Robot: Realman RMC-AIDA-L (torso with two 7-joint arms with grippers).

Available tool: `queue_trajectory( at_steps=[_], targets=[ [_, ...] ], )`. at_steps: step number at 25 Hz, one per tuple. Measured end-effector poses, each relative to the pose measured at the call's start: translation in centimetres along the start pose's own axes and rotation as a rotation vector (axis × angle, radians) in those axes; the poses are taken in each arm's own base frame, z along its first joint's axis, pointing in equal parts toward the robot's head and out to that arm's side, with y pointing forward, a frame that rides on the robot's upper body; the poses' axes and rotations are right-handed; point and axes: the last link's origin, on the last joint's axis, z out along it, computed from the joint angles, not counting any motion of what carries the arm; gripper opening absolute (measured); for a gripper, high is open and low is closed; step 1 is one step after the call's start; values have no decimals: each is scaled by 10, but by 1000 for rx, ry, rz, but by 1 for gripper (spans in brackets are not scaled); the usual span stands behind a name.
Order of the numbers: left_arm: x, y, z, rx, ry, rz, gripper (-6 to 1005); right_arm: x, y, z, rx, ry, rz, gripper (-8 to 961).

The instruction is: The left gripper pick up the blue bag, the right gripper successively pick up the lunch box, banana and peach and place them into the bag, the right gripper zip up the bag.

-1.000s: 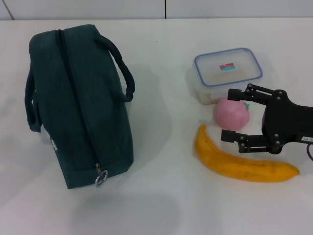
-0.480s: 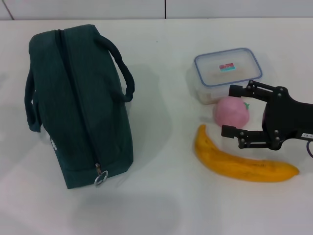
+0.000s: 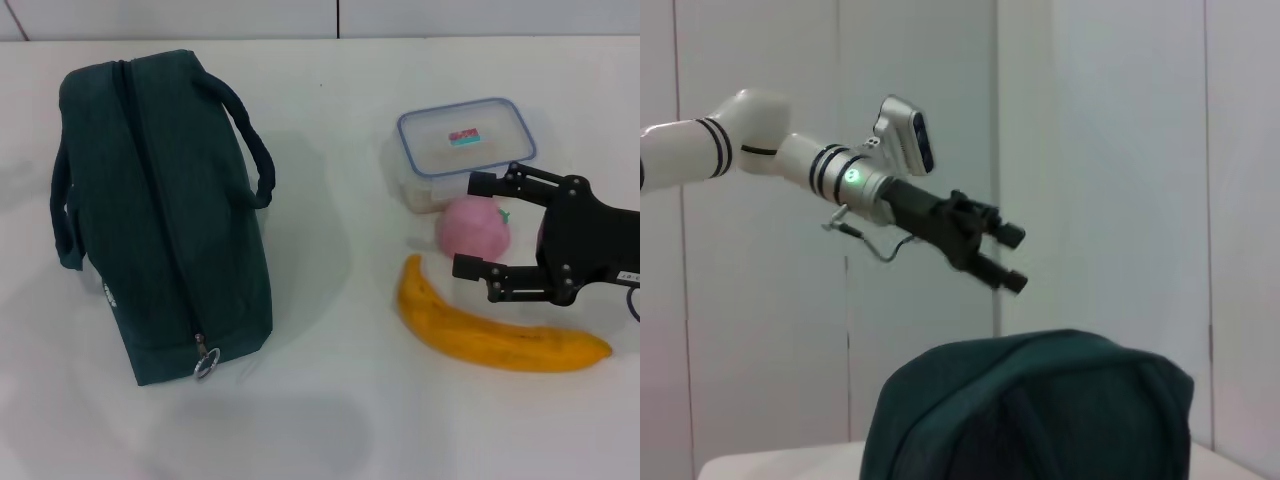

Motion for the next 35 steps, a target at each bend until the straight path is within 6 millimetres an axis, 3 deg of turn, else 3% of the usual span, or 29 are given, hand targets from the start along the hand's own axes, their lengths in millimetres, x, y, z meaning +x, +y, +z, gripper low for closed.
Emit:
queue_trajectory(
  at_steps=[5,9,17,35],
  targets=[
    [-3,17,5,-36,-140,-44,827,-3,1,-3,21,-37,7,877],
    [-10,14,10,32,-231,-90,825,-5,1,-4,18,-52,6,877],
    [-27,19,46,86,-414,-95,822,-5,1,-4,17,-53,1,876],
    [-19,37,59,-33,-419,-81,813,-4,1,-5,24,-50,-11,874]
  ],
)
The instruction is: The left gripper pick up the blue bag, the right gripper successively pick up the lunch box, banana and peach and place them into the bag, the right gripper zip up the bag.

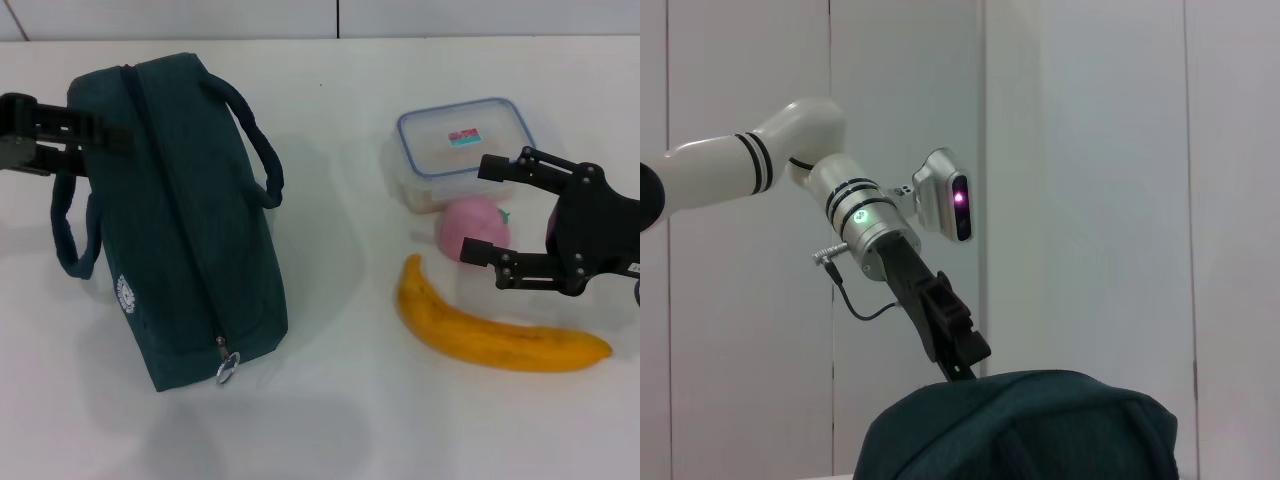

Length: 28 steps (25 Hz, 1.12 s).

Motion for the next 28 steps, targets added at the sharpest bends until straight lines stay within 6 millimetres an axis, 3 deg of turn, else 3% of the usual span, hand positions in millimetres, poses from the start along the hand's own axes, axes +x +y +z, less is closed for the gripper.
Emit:
queue_trajectory(
  at_steps=[12,21,28],
  targets=[
    [-4,-6,-2,11,13,34,807,-2,-3,0,7,-6,-12,875],
    [-13,-23,-22,-7,147,23,802,-7,-8,2,15,-15,-26,874],
    [-12,-20,-17,-18,139,14,799,-11,-14,3,28,-24,-36,875]
  ],
)
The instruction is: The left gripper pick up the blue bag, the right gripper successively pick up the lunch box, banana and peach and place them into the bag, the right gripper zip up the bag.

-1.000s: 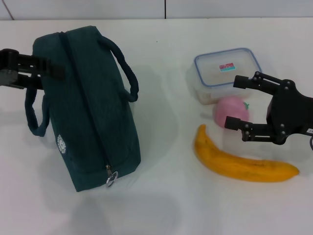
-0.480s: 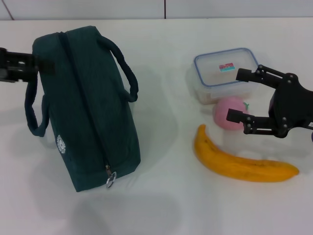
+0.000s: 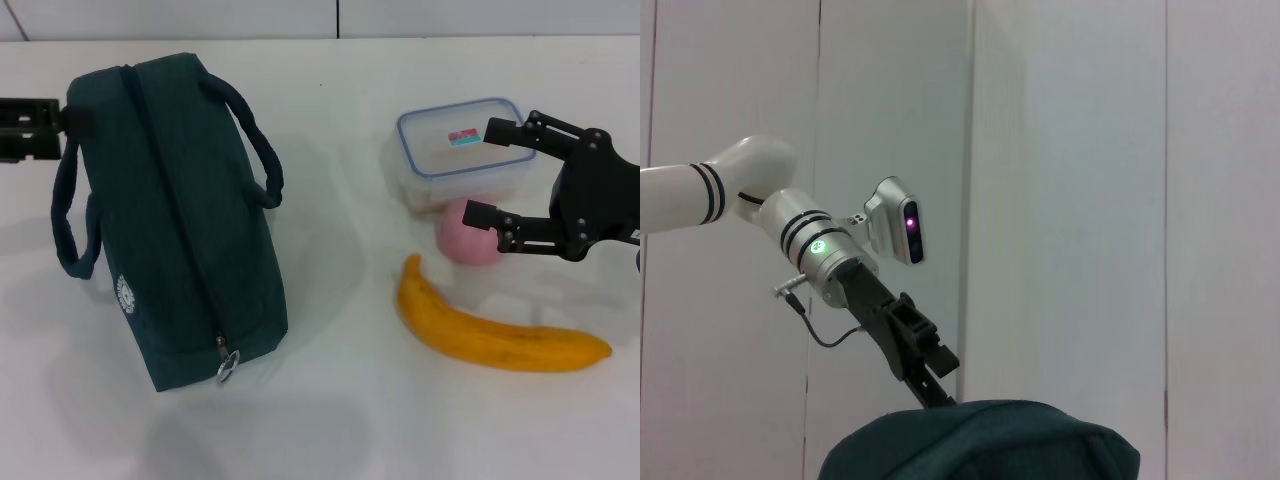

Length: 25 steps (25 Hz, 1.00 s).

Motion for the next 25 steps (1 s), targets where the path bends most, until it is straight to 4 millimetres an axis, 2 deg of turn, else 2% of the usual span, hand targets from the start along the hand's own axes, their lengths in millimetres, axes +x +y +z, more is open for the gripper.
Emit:
queue_trajectory(
  at_steps=[7,13,25],
  targets=[
    [10,12,19,9,-72,6,795,2,1,-4,14,5,2,875],
    [13,10,33,120,-154,14,792,5,0,-7,38,1,2,875],
    [6,0,38,155,-153,-3,786,6,-2,-6,41,-3,-15,874]
  ],
)
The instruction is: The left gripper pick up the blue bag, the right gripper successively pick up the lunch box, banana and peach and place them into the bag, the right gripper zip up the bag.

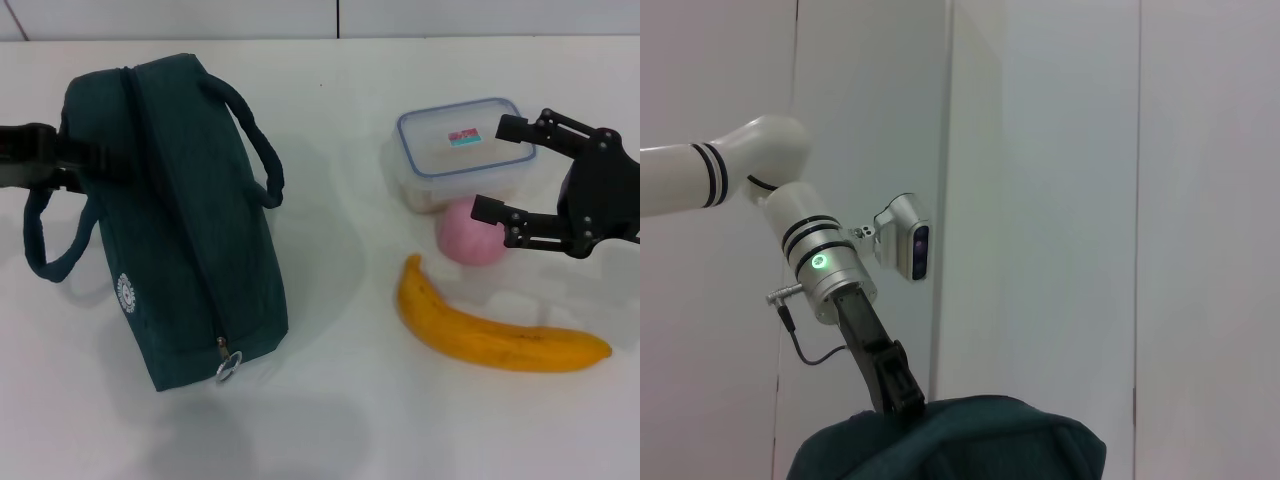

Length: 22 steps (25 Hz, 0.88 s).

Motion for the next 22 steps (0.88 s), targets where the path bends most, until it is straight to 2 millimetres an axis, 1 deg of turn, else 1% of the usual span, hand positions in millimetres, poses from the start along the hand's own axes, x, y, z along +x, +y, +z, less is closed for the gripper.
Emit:
queue_trajectory(
  at_steps=[3,9,15,19,22],
  targets=[
    [0,1,2,-9,10,23,785,0,0,0,0,0,1,874],
    [-1,-1,5,-24,6,3,564,1,0,1,-1,-1,-5,874],
    [0,-5,7,-22,14,-14,283,2,2,0,-1,-3,-7,874],
    [-1,-6,6,-8,10,6,98,2,3,-1,-1,-4,-11,874],
    [-1,-6,6,2,2,-1,63,2,3,-1,-2,-5,-11,874]
  ],
)
